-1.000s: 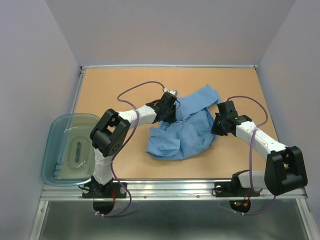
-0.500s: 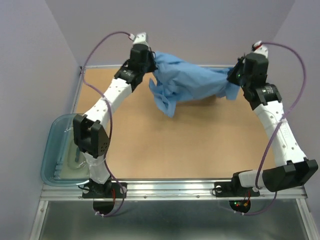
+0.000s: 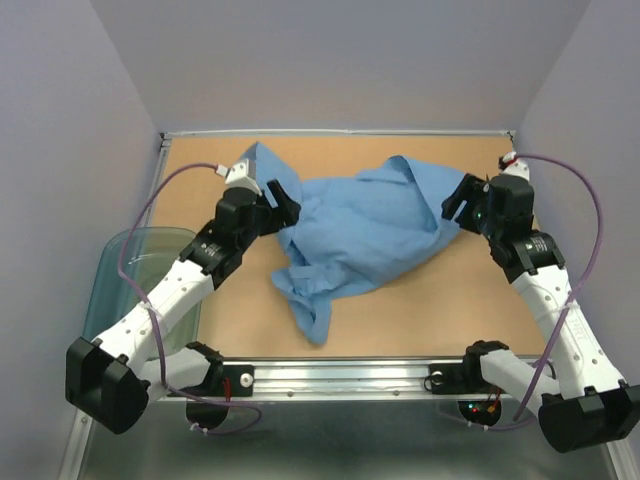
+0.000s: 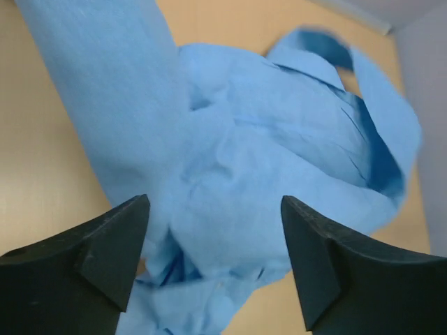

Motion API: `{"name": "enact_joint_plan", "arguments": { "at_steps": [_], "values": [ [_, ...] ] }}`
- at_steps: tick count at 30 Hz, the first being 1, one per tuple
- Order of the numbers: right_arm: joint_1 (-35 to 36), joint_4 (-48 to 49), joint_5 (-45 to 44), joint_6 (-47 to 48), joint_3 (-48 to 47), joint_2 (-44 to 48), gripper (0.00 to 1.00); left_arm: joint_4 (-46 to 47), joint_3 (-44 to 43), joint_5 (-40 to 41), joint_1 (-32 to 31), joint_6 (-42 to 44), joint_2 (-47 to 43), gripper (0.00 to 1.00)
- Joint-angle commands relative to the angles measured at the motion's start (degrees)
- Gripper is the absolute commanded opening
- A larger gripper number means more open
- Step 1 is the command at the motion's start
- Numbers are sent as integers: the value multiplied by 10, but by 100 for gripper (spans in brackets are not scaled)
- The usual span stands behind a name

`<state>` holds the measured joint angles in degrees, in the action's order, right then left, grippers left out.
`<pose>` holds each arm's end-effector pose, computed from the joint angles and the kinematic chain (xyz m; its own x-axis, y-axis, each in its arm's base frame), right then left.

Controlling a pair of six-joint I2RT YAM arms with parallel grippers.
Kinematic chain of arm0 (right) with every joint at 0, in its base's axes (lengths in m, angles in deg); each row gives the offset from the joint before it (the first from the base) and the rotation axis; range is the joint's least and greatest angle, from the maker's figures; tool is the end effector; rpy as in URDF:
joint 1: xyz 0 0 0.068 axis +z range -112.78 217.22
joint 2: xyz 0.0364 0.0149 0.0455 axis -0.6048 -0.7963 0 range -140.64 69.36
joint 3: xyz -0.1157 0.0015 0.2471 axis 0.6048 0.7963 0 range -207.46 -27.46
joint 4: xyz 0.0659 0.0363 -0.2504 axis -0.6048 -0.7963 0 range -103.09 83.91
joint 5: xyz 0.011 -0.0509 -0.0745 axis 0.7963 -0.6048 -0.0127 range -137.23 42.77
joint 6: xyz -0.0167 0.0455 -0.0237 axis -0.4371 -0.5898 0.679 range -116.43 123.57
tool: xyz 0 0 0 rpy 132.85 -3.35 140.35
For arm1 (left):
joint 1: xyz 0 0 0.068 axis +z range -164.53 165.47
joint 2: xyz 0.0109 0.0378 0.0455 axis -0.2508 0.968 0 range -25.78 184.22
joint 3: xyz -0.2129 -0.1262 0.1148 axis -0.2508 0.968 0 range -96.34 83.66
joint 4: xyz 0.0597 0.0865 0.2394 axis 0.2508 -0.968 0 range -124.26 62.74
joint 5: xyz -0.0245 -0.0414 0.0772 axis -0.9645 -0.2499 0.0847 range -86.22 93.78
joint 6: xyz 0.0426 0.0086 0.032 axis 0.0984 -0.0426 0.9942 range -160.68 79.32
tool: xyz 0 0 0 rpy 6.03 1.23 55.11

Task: Fold and stack the long sleeve shirts
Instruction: Flatten the shirt out

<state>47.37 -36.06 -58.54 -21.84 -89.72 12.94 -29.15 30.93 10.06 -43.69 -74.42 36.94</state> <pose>0.2089 0.0303 0.3736 -0.3620 0.3627 -0.8587 0.1756 0.9312 0.3193 0.2270 -0.1223 0.3421 -0.3666 -0.4276 -0.8263 0.2252 0.8209 -0.5248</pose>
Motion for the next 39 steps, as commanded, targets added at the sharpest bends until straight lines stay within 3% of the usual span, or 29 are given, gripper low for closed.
{"name": "enact_joint_plan", "arguments": {
  "at_steps": [1,4,7,14,20,33,39],
  "values": [
    [-2,-12,83,-12,68,41,78,-27,54,-33,-22,-29,-77,94],
    [-3,-21,161,4,63,21,81,-82,59,-17,-24,-25,-114,98],
    [-3,-30,174,7,40,-2,83,-99,60,9,-24,-16,-123,98],
    [7,-43,253,-7,30,-89,84,-87,50,-60,-29,-12,-20,98],
    [28,-49,222,-22,84,-104,85,-45,65,-23,-29,-14,23,97],
    [109,-5,171,-53,136,-196,85,15,119,-98,-51,-62,89,96],
    [109,53,121,-74,132,-227,73,65,108,-81,-51,-56,157,91]
  ]
}}
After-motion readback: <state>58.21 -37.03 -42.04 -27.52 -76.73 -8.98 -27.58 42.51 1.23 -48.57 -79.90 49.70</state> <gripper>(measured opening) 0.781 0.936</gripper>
